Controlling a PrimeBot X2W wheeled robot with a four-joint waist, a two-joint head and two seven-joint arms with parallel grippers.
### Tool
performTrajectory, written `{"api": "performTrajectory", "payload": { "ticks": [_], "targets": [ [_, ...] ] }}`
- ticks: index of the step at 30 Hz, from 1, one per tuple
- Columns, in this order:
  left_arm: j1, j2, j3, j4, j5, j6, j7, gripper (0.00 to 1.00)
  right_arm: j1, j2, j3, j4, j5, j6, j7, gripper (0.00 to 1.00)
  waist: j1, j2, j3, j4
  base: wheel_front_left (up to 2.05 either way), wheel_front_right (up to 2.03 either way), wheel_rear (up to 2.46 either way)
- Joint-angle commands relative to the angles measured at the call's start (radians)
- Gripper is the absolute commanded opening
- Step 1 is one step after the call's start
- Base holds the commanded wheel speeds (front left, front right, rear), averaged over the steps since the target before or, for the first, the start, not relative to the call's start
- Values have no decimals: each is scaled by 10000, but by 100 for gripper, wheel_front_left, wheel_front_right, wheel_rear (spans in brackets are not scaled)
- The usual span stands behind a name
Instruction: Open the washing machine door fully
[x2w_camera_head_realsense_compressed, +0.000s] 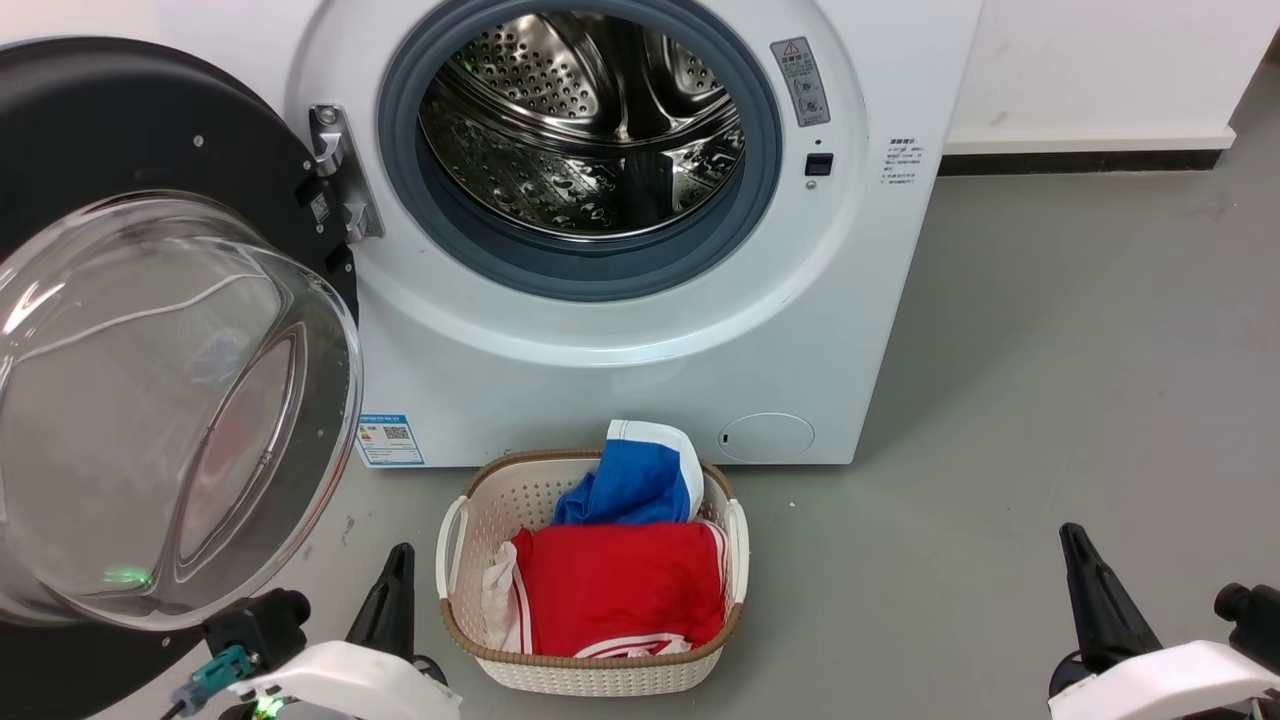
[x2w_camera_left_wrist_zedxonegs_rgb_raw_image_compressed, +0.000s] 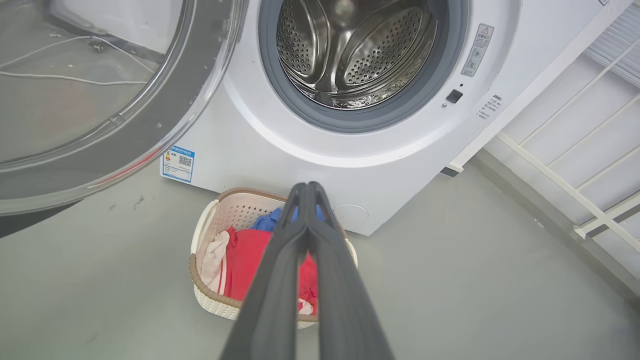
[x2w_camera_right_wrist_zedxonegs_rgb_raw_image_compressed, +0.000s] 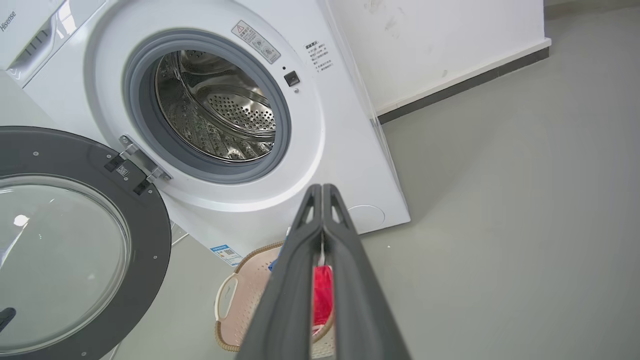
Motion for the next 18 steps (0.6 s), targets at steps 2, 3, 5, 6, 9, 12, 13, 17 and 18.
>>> {"api": "performTrajectory", "payload": {
  "ticks": [2,3,5,6,9,12,13,17,18],
  "targets": [
    [-334,-25,186,-54,-547,-128,91,0,-345,-1,-45,-27,589,0,59,0,0,0,8,1,0,0,0],
    [-351,-39,220,-34,-697,-159,118,0,-371,4,-50,-3,745,0,80,0,0,0,11,2,0,0,0],
    [-388,-65,289,5,-992,-211,164,0,-419,14,-62,48,1064,0,118,0,0,0,18,3,0,0,0],
    [-407,-77,325,24,-1135,-242,189,0,-444,19,-69,74,1217,0,137,0,0,0,21,3,0,0,0],
    [-458,-114,428,70,-1559,-320,260,0,-517,33,-87,148,1672,0,193,0,0,0,31,5,0,0,0],
    [-498,-153,524,106,-1966,-394,331,0,-586,47,-105,219,2102,0,251,0,0,0,41,6,0,0,0],
    [-511,-166,557,118,-2097,-421,353,0,-606,52,-111,243,2248,0,270,0,0,0,44,6,0,0,0],
    [-569,-218,688,169,-2616,-519,445,0,-697,70,-133,334,2803,0,339,0,0,0,57,8,0,0,0],
    [-582,-232,720,182,-2740,-539,469,0,-719,75,-138,357,2943,0,358,0,0,0,61,8,0,0,0]
  ]
}}
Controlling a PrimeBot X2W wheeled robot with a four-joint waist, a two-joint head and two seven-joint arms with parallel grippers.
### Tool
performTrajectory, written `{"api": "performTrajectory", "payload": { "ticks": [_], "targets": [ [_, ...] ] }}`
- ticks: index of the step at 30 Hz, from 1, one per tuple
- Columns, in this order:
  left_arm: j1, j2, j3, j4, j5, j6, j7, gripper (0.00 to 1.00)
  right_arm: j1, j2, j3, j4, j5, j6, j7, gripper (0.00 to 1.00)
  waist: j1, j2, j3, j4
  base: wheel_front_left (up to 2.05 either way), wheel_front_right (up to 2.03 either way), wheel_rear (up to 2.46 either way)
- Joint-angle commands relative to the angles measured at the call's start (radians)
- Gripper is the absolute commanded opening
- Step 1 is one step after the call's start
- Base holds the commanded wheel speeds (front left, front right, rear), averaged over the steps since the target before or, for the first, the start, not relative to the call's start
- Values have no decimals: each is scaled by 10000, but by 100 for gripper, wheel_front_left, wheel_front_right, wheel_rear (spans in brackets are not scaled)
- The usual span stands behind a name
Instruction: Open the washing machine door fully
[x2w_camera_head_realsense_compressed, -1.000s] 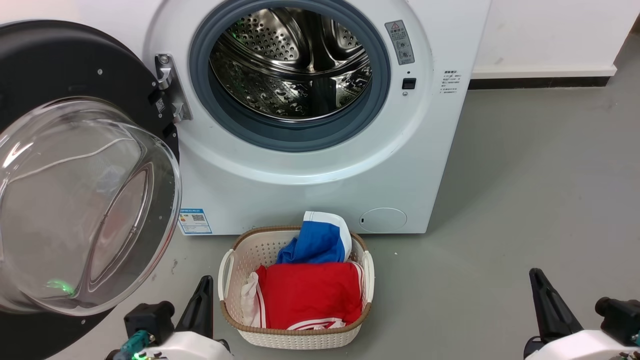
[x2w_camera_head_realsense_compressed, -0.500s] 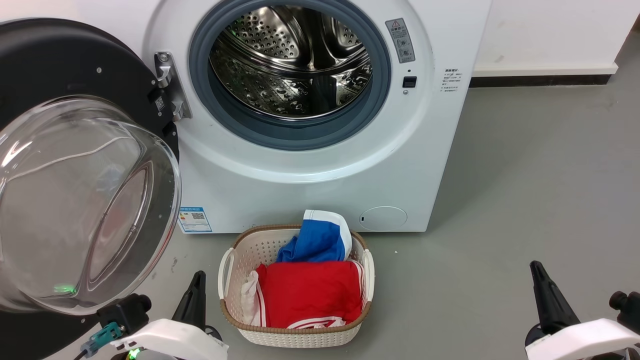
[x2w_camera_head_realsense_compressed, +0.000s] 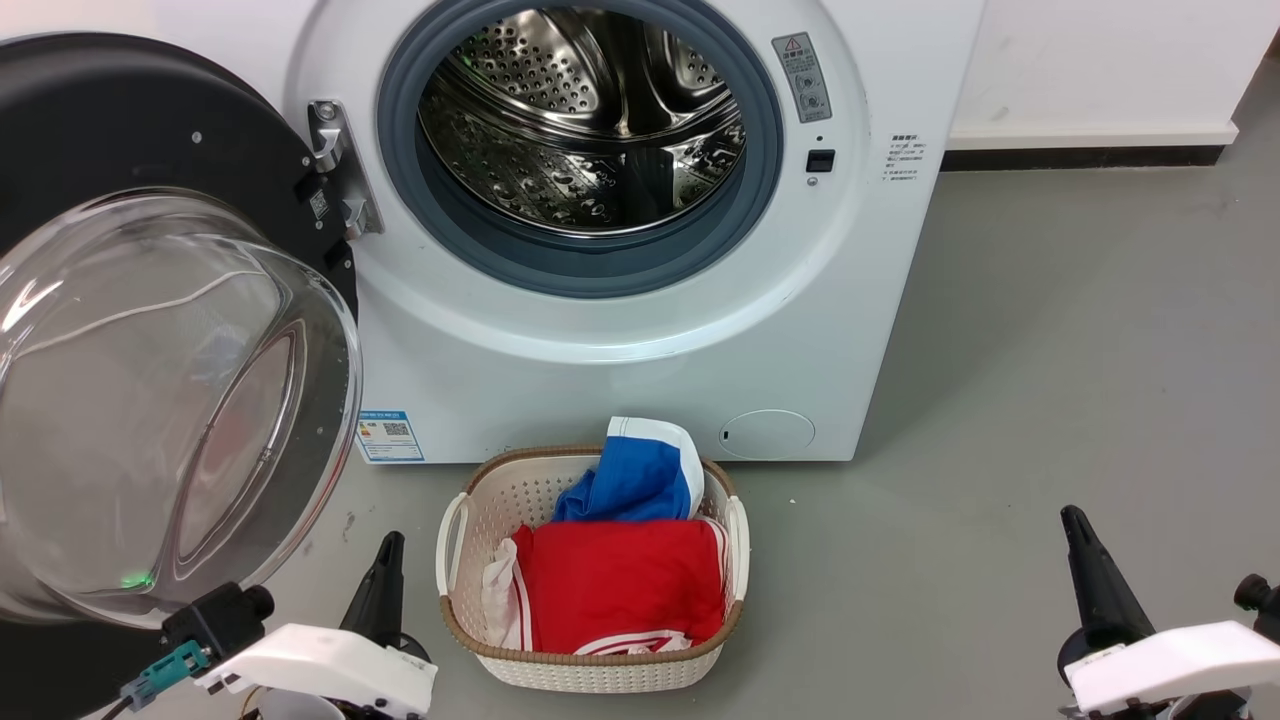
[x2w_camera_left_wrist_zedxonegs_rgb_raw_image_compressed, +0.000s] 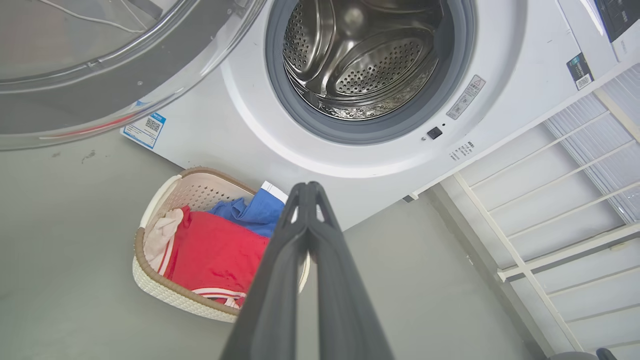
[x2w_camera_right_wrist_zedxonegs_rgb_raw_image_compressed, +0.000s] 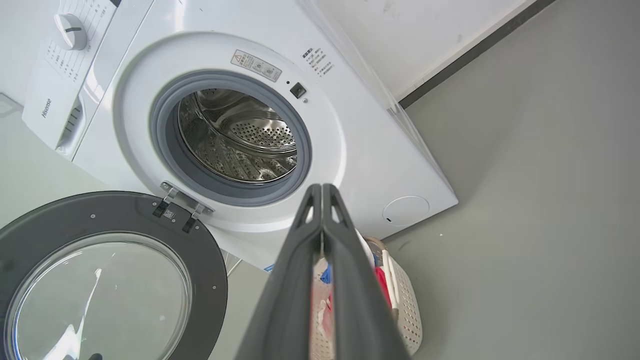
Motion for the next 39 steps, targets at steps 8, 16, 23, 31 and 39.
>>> {"api": "performTrajectory", "payload": {
  "ticks": [8,16,23,31,39],
  "targets": [
    [-388,-94,354,21,-1188,-243,217,0,-450,32,-73,106,1308,0,172,0,-1,0,29,4,0,0,0],
    [-491,-187,582,120,-2068,-412,379,0,-593,62,-112,262,2266,0,295,0,-1,0,55,7,0,0,0],
    [-563,-266,777,198,-2780,-552,518,0,-726,89,-146,392,3040,0,398,0,-1,0,78,10,0,0,0],
    [-649,-364,984,293,-3541,-693,669,0,-863,116,-180,536,3881,0,501,0,-1,0,105,13,0,0,0],
    [-726,-449,1177,379,-4249,-838,804,0,-982,143,-213,666,4652,0,599,0,-1,0,131,16,0,0,0]
  ]
}}
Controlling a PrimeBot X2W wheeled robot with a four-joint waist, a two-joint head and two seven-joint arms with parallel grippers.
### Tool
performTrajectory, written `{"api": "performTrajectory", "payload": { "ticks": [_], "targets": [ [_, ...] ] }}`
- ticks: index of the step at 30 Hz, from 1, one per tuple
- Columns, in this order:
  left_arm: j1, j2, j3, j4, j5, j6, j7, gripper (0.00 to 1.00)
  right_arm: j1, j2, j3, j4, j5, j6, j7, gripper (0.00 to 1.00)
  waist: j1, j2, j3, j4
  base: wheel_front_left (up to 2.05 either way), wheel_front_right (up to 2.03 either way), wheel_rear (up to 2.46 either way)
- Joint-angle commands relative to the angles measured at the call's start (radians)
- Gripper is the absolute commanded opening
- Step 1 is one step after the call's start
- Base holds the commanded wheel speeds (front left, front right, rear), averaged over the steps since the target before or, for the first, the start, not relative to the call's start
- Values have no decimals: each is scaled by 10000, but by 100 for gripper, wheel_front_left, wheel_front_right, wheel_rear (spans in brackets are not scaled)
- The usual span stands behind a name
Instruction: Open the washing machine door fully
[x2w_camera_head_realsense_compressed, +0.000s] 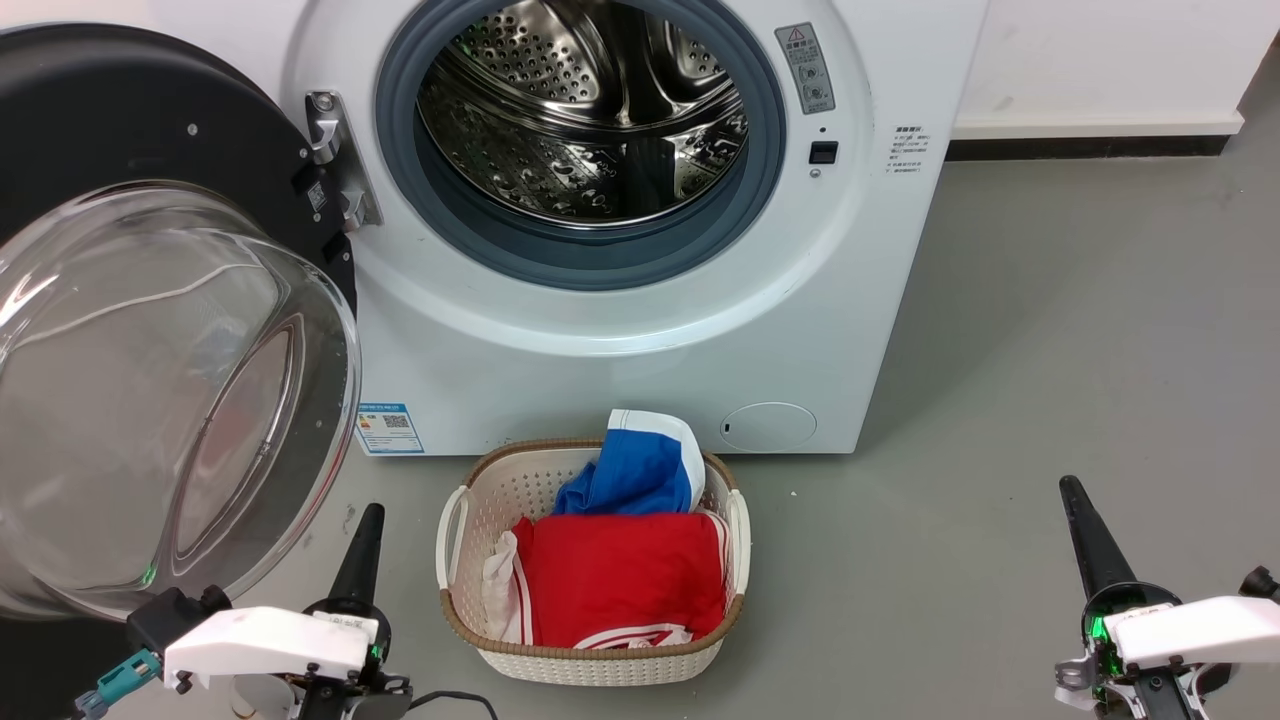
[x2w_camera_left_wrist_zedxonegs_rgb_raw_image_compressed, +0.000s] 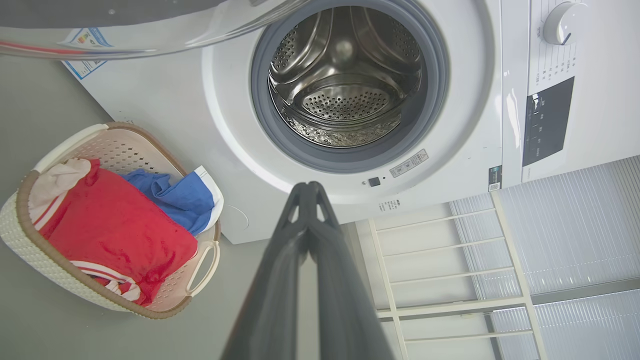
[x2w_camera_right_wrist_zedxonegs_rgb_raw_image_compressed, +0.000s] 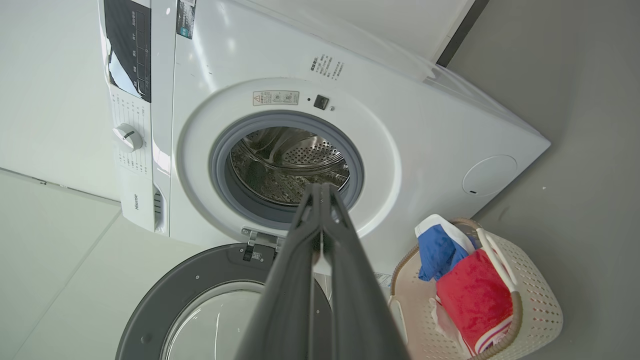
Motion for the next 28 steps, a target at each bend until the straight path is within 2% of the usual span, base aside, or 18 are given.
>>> {"api": "performTrajectory", "payload": {
  "ticks": [1,28],
  "targets": [
    [-238,-27,103,-14,-286,-110,52,0,-248,18,-32,-4,332,0,54,0,-1,0,7,1,0,0,0],
    [-451,-283,667,229,-2248,-483,464,0,-594,95,-117,369,2510,0,318,0,-1,0,92,12,0,0,0]
  ]
}}
